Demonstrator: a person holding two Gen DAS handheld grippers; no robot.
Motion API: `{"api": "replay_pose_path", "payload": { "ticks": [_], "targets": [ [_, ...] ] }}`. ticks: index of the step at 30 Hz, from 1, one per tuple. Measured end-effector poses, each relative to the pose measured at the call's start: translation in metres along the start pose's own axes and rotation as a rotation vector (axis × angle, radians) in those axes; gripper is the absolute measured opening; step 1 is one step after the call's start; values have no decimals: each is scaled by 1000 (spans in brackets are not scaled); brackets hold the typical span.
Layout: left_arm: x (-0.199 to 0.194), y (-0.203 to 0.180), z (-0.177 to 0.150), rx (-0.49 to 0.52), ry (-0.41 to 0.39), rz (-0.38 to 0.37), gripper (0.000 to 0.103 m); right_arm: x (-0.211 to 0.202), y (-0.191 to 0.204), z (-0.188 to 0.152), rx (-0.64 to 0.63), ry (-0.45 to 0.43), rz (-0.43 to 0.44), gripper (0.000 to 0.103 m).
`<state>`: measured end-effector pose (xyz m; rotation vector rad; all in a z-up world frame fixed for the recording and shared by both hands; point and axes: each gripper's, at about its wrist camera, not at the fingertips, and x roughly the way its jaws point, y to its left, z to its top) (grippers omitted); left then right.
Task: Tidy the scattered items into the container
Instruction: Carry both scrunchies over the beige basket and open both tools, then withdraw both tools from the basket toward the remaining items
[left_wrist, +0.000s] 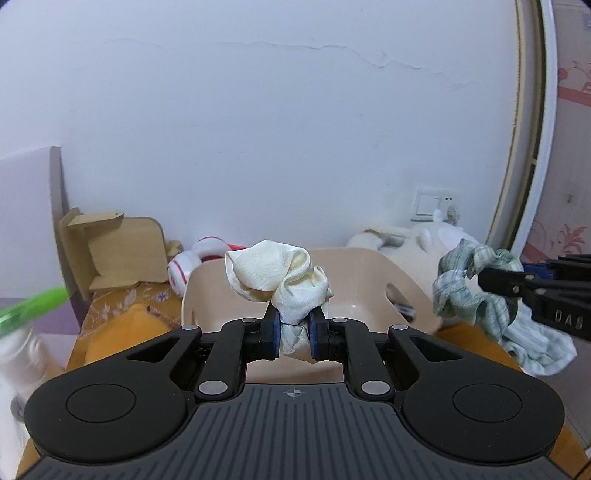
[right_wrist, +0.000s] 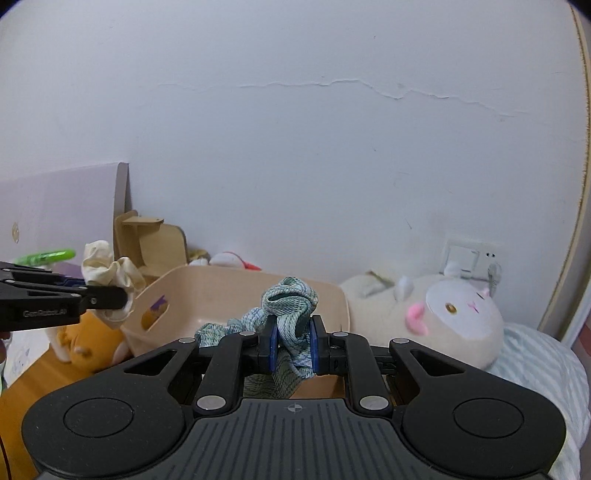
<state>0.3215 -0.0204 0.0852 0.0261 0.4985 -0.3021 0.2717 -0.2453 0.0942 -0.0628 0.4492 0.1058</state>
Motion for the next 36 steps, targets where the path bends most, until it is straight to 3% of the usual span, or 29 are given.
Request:
{"api": "replay_pose_path", "payload": {
  "ticks": [5, 11, 15, 20, 23, 24, 26, 28, 29, 33, 36],
  "targets": [
    [58, 2, 16, 9, 109, 14, 15, 51, -2, 12, 2, 70, 8, 16],
    [126, 16, 4, -38, 297, 35, 15, 113, -3, 1, 9, 191, -2, 16],
    [148, 27, -8, -72, 390, 35, 15, 138, -3, -11, 10, 258, 1, 16],
    [159, 31, -16, -73, 448, 54, 17, 157, -1, -22, -1, 319, -5, 20],
    [160, 31, -16, -94, 469, 51, 24, 163, 0, -25, 0, 339, -17, 38],
    [159, 32, -15, -100, 465, 52, 29, 164, 0, -25, 4, 340, -18, 38],
    [154, 32, -13, -109, 450, 45, 54, 163, -1, -24, 14, 338, -18, 41],
    [144, 33, -9, -128, 410, 26, 73, 154, -2, -20, 26, 315, -18, 53],
    [137, 33, -7, -138, 384, 16, 80, 149, -2, -18, 31, 297, -21, 65],
    [106, 34, 2, -160, 305, -47, 83, 116, -3, -6, 55, 204, -38, 103],
    [86, 38, 4, -208, 292, -107, 84, 89, -8, -1, 81, 151, -23, 103]
  ]
}}
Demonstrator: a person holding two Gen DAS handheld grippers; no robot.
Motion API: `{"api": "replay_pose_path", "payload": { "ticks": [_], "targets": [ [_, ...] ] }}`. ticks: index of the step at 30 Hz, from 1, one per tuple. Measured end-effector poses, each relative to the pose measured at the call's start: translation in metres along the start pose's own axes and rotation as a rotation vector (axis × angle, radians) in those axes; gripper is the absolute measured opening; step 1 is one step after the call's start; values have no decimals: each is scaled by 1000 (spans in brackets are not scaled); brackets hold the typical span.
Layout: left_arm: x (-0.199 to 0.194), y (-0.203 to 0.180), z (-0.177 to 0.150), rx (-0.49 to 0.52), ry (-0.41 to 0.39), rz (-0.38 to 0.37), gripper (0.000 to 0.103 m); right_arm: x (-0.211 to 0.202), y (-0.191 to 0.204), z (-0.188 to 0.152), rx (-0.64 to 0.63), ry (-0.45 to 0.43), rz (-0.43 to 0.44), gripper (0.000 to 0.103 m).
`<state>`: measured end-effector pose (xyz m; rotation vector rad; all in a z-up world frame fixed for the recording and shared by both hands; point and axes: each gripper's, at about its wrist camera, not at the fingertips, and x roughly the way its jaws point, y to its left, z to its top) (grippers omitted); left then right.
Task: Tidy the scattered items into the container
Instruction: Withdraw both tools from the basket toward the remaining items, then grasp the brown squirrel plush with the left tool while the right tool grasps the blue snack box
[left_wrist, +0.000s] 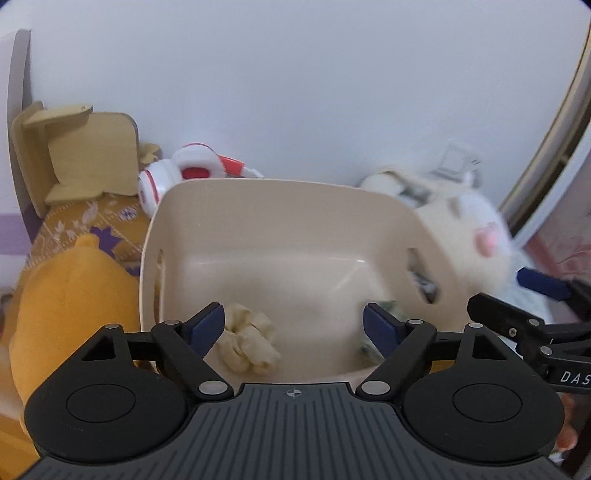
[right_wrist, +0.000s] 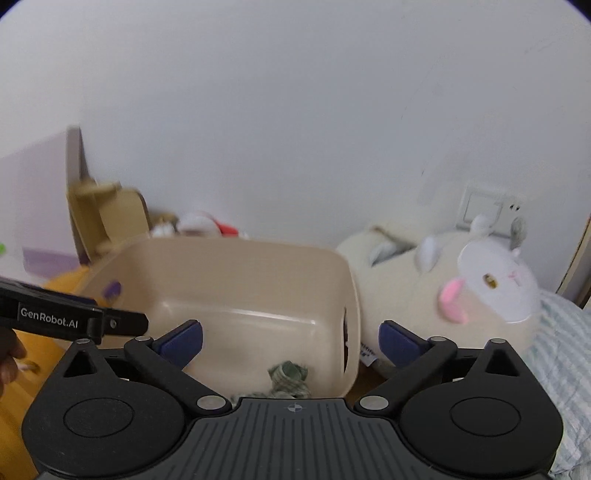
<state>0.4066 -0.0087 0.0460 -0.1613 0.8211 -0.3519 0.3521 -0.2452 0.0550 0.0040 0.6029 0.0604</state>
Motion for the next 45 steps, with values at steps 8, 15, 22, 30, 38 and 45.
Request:
{"api": "replay_pose_path", "payload": {
  "ticks": [8, 15, 22, 30, 38, 45],
  "targets": [
    [-55, -9, -35, 49, -116, 34, 84, -59, 5, -25, -23, -45, 30, 103],
    [-87, -8, -65, 119, -160, 71, 84, -93, 19, -58, -63, -42, 34, 103],
    [-114, -7, -94, 133, -204, 83, 84, -112, 28, -78, -46, -33, 56, 103],
    [-122, -4, -129, 165, -223, 120, 88, -109, 44, -96, -65, 24, 66, 103],
    [-113, -2, -158, 182, -224, 119, 89, -93, 56, -113, -85, 77, 63, 103],
    [-92, -2, -176, 229, -203, 136, 89, -83, 61, -121, -110, 81, 42, 103]
  ]
}}
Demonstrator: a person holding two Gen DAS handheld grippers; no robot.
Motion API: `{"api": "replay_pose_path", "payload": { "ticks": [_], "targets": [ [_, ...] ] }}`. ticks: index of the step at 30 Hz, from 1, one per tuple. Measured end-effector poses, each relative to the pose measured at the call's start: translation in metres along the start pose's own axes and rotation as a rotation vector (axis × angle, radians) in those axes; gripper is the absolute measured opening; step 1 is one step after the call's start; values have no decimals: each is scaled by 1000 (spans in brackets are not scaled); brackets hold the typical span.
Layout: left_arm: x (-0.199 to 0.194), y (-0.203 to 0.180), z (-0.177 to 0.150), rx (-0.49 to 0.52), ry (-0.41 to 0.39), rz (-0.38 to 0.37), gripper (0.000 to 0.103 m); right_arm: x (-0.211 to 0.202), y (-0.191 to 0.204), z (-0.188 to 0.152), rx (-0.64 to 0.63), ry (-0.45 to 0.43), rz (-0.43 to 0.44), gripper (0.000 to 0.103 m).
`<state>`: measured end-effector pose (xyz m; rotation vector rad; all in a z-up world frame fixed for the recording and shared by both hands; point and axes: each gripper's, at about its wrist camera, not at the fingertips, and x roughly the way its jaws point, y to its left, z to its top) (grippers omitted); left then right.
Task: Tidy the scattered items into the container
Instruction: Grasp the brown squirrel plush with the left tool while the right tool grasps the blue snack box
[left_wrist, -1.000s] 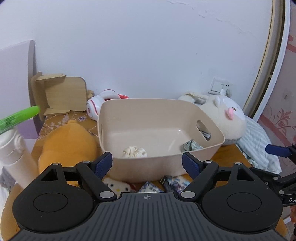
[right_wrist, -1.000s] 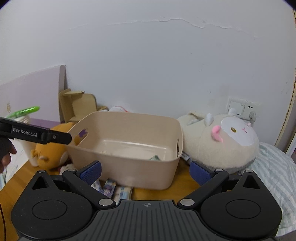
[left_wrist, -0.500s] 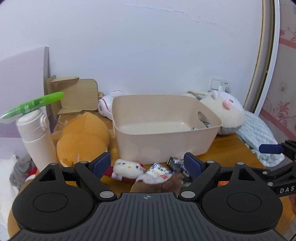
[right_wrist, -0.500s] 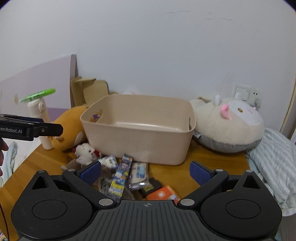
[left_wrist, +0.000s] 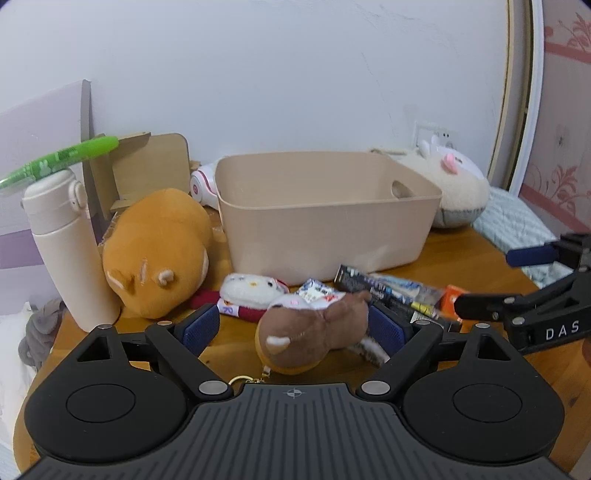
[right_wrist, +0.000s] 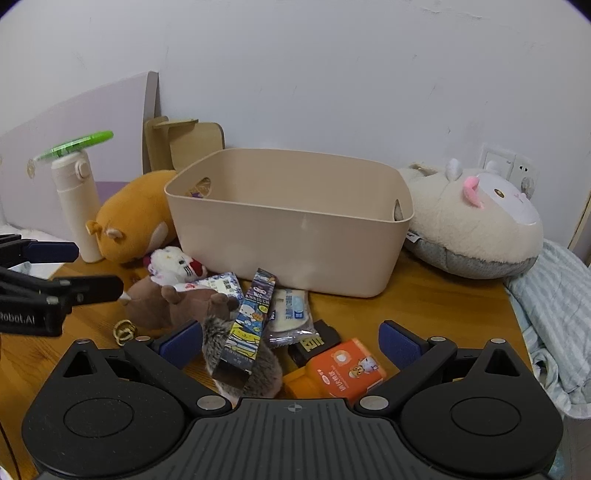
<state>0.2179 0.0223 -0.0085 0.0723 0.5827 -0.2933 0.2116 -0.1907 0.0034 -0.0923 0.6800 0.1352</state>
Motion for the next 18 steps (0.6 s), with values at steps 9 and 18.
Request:
{"api": "replay_pose_path", "payload": {
  "ticks": [9, 18],
  "targets": [
    [25, -7, -14, 57, 23, 10, 89, 17, 6, -7, -20, 24, 2, 100],
    [51, -12, -21, 131, 36, 6, 89, 32, 8, -5, -20, 45, 27, 94]
  ]
}}
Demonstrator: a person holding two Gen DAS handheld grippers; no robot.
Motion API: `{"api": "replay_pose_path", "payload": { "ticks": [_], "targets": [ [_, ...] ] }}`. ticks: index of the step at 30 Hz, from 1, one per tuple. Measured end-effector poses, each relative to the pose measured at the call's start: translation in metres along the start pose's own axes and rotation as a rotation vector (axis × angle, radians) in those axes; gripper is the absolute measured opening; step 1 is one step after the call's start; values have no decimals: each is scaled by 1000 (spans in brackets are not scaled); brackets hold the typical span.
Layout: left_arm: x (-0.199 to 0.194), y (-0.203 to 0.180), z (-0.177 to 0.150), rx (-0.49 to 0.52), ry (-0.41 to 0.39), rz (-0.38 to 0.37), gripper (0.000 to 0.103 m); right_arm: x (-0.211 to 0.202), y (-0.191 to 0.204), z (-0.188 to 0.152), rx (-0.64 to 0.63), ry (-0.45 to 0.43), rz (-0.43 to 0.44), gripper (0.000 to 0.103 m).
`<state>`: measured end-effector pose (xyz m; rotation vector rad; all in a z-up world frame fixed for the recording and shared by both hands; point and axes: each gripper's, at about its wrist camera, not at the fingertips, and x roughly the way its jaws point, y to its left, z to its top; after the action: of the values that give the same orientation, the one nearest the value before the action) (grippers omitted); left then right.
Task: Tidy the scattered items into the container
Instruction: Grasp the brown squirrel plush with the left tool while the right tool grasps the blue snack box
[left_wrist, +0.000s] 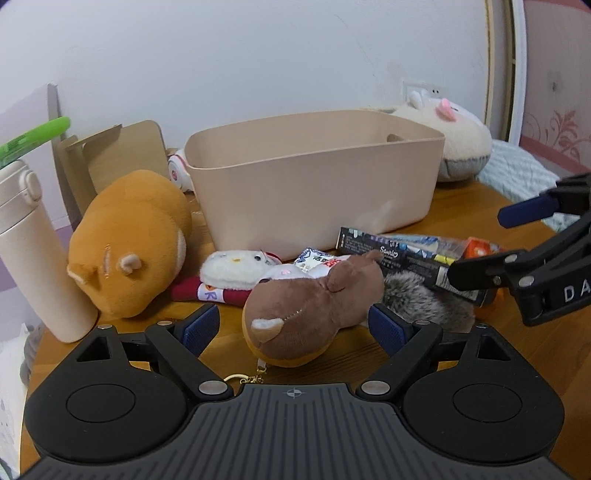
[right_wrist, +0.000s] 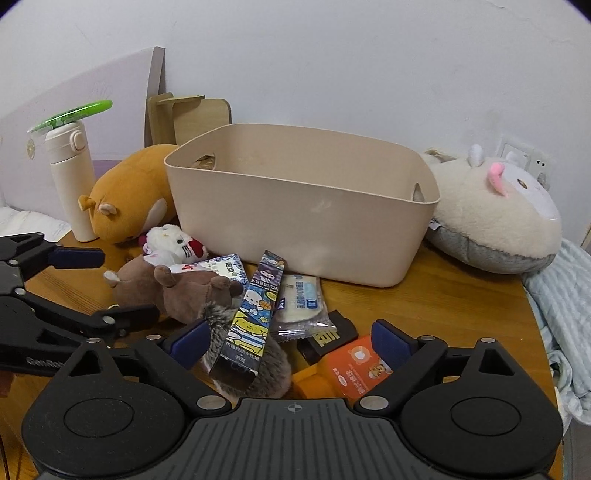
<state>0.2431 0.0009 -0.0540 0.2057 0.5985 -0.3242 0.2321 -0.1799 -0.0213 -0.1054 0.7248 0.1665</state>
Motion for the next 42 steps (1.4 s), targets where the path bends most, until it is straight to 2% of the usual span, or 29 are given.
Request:
{"api": "replay_pose_path", "payload": {
  "ticks": [6, 14, 19, 20, 21, 23, 24, 25, 26, 33, 42],
  "targets": [
    [17, -1, -3, 39, 10, 2, 89, 11, 0, 1, 11, 28, 14, 79],
    [28, -19, -9, 201, -22, 28, 89, 18, 0, 1, 23, 44, 31, 71],
    [36, -22, -8, 226, -25, 25, 87, 21, -2, 1, 37, 43, 46, 61],
    [37, -22, -7, 230, -25, 22, 86, 22, -3, 1, 43, 43, 52, 55],
    [38, -22, -7, 234, -25, 18, 85, 23, -4, 2, 47, 45, 60, 45],
    [38, -20, -7, 228, -36, 7, 80, 24, -5, 1, 54, 50, 72, 35],
    [37, -18, -8, 220, -41, -1, 79, 25, -5, 1, 57, 53, 81, 24],
    [36, -18, -8, 214, -44, -6, 74, 25, -5, 0, 61, 55, 88, 24],
    [34, -17, -9, 210, -49, -10, 63, 25, -5, 0, 62, 51, 89, 24],
    [26, -10, -10, 158, -34, -3, 60, 6, -9, -2, 82, -8, 97, 22],
    [-5, -3, -5, 95, -72, -2, 60, -20, -11, -2, 89, -53, 85, 22]
  ]
}}
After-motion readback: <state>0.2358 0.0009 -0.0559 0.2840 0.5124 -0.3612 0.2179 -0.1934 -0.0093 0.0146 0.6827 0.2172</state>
